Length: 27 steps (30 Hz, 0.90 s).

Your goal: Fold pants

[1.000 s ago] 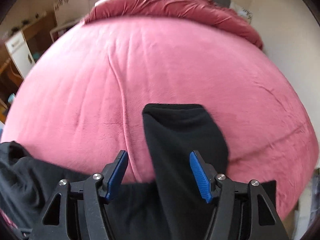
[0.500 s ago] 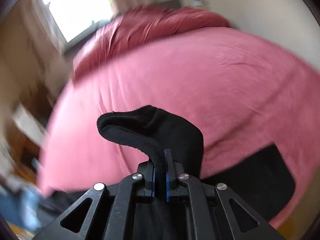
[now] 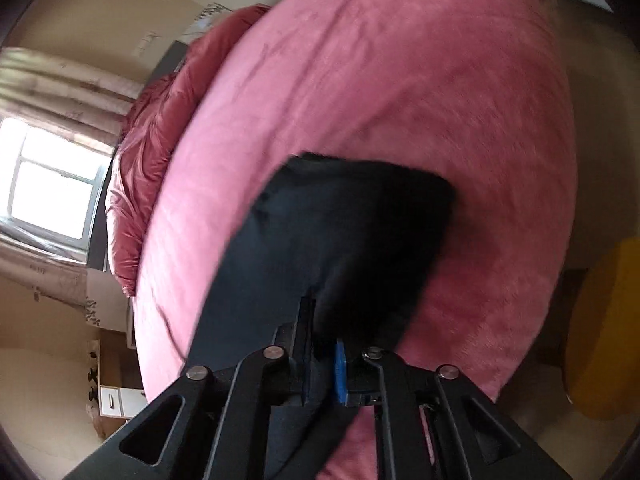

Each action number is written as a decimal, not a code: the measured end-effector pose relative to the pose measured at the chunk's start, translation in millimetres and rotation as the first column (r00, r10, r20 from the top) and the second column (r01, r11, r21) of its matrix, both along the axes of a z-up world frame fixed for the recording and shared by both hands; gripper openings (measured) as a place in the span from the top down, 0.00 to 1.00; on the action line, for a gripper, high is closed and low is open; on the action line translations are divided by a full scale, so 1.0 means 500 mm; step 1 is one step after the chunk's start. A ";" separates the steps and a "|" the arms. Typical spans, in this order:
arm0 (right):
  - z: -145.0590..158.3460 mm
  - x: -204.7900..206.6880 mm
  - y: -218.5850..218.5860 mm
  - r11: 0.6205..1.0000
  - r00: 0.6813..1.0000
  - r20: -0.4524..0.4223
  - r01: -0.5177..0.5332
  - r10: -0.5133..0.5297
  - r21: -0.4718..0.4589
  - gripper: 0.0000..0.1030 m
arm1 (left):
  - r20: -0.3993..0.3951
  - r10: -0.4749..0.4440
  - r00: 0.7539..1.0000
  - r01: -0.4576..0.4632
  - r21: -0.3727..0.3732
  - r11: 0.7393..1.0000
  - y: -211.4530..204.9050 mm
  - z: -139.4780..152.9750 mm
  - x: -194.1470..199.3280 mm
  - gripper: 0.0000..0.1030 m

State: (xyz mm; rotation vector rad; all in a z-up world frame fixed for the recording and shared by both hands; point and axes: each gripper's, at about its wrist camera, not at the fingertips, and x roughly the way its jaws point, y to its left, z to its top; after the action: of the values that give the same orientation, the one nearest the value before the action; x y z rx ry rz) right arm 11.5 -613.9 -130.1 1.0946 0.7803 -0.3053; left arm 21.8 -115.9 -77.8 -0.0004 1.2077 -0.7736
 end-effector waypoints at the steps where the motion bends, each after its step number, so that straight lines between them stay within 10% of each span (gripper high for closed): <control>1: -0.003 -0.004 -0.006 1.000 1.000 0.008 0.009 -0.009 0.007 0.84 | 0.001 0.002 1.000 -0.002 0.006 1.000 0.007 0.001 -0.004 0.73; 14: 0.099 0.019 -0.019 0.971 0.998 -0.055 -0.030 0.017 -0.236 0.92 | -0.003 0.161 0.987 -0.161 0.008 0.987 0.100 0.005 -0.022 0.73; 19: 0.086 -0.017 -0.004 0.974 0.994 -0.105 -0.054 0.032 -0.218 0.62 | 0.013 0.325 0.946 -0.325 0.005 0.946 0.231 0.031 -0.033 0.67; 23: 0.107 -0.043 0.060 0.963 0.987 -0.095 -0.150 0.131 -0.226 0.56 | -0.014 0.516 0.856 -0.516 -0.025 0.856 0.366 0.046 -0.050 0.67; 27: 0.117 -0.038 0.176 0.920 0.936 -0.063 -0.352 0.346 -0.171 0.56 | -0.063 0.727 0.684 -0.729 -0.099 0.678 0.513 0.065 -0.099 0.66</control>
State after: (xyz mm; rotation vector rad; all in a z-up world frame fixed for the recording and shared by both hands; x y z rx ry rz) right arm -7.6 -525.8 -71.4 0.7638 0.9407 -0.0870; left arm -27.8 140.4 -45.2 -0.5670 1.0475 -0.1215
